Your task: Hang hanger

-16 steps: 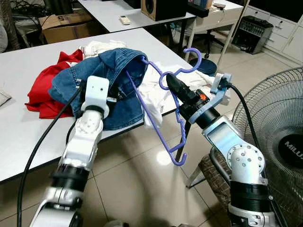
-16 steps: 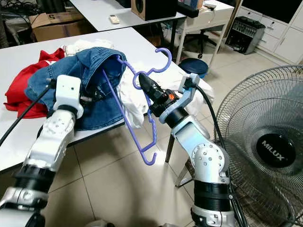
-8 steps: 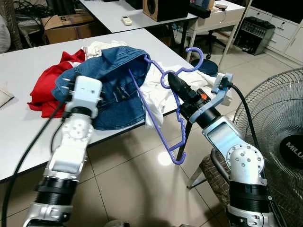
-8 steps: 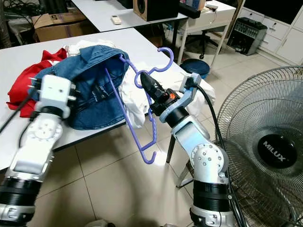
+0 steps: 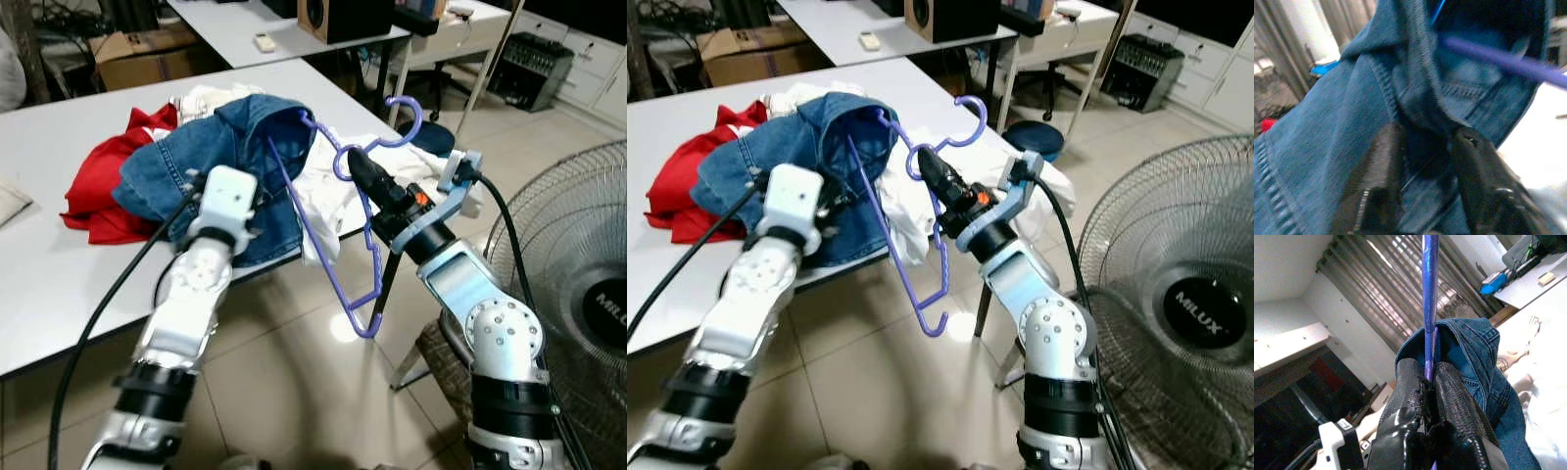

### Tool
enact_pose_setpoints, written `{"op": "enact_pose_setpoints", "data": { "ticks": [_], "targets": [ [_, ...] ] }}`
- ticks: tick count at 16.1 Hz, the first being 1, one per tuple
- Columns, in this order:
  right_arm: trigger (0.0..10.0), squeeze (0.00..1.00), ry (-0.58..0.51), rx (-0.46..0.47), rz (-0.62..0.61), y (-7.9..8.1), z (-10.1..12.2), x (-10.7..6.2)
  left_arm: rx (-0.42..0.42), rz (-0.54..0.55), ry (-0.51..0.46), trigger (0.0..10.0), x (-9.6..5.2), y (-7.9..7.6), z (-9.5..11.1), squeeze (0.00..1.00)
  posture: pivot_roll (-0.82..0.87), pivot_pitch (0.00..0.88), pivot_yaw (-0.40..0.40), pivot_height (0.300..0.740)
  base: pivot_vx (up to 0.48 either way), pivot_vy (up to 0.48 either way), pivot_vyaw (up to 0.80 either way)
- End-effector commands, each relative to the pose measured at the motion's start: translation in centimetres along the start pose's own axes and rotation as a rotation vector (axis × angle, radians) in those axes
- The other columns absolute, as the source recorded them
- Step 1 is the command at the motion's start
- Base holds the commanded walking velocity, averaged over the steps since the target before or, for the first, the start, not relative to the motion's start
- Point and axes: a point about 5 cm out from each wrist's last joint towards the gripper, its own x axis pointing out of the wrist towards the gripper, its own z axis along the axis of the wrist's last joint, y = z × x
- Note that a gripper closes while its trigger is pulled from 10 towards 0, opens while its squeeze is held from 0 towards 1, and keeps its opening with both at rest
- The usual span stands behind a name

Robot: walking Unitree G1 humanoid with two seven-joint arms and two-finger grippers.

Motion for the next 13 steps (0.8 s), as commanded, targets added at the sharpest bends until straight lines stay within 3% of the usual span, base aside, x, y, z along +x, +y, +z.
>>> {"op": "enact_pose_setpoints", "data": {
  "ticks": [1, 3, 4, 5, 6, 7, 8, 13],
  "targets": [
    [10.0, 0.0, -0.034, -0.004, -0.001, 0.0, 0.5, 0.2, 0.01, 0.0, 0.004, 0.0, 0.1, -0.1, 0.1, 0.0, -0.08, 0.0, 0.053, 0.74, 0.0, 0.0, 0.0],
    [10.0, 0.0, -0.038, -0.003, -0.003, 0.0, 0.5, 0.1, -0.002, 0.035, 0.029, 0.0, 0.2, 0.2, -0.4, 0.0, -0.08, 0.0, 0.054, 0.74, 0.0, 0.0, 0.0],
    [10.0, 0.0, -0.04, -0.001, -0.003, 0.0, 0.5, 0.1, -0.025, 0.048, 0.03, 2.5, 0.3, 0.3, -0.5, 0.0, -0.08, 0.0, 0.054, 0.74, 0.0, 0.0, 0.0],
    [10.0, 0.0, -0.039, -0.002, -0.003, 0.0, 0.5, 0.1, -0.042, 0.044, 0.029, 4.0, 0.3, 0.2, -0.5, 0.0, -0.08, 0.0, 0.054, 0.74, 0.0, 0.0, 0.0],
    [10.0, 0.0, -0.039, -0.003, -0.003, 0.0, 0.4, 0.1, -0.061, 0.02, 0.026, 10.0, 0.2, 0.0, -0.4, 0.0, -0.08, 0.0, 0.056, 0.74, 0.0, 0.0, 0.0],
    [10.0, 0.0, -0.039, -0.004, -0.002, 0.0, 0.4, 0.1, -0.092, -0.002, 0.019, 10.0, -0.1, -0.2, -0.4, 0.0, -0.08, 0.0, 0.056, 0.74, 0.0, 0.0, 0.0],
    [10.0, 0.0, -0.04, -0.004, -0.003, -0.1, 0.5, 0.1, -0.103, -0.005, 0.017, 10.0, -0.5, -0.1, -0.6, 1.0, -0.08, 0.0, 0.055, 0.74, 0.0, 0.0, 0.0],
    [10.0, 0.0, -0.038, -0.009, -0.003, -0.2, 0.6, 0.1, -0.23, -0.02, -0.009, 10.0, -1.9, 0.7, -0.6, 1.0, -0.08, 0.0, 0.045, 0.74, 0.0, 0.0, 0.0]
  ]
}}
